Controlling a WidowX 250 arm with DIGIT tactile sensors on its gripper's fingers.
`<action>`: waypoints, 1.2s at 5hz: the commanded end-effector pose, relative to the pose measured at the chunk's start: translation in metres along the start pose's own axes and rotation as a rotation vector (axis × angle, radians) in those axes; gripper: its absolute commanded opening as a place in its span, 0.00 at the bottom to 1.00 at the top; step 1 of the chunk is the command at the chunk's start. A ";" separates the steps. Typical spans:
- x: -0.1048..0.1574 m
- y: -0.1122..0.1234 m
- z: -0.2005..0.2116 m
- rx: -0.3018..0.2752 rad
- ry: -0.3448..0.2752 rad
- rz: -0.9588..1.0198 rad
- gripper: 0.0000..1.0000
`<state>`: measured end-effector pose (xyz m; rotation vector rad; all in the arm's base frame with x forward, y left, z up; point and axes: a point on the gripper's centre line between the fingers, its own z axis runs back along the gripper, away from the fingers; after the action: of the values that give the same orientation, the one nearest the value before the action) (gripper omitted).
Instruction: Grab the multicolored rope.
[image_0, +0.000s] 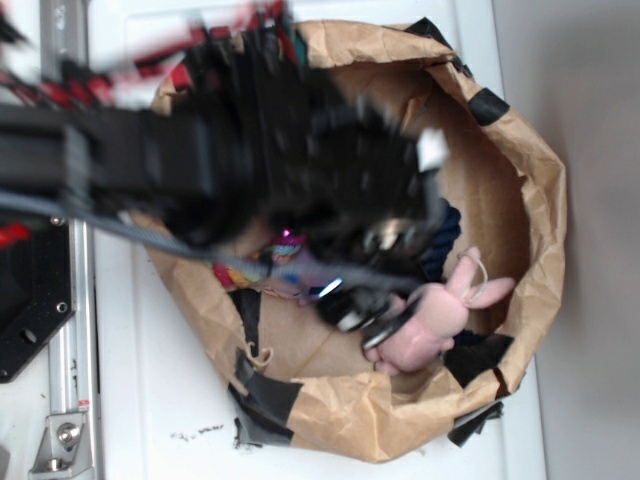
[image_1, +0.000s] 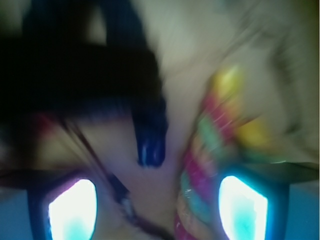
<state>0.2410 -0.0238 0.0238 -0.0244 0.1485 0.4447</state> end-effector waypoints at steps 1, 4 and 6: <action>-0.021 0.001 -0.039 -0.045 0.039 -0.185 0.00; -0.009 0.014 -0.002 -0.076 -0.063 -0.297 0.00; 0.003 0.032 0.069 -0.096 -0.211 -0.297 0.00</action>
<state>0.2345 0.0007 0.0846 -0.0935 -0.0284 0.1375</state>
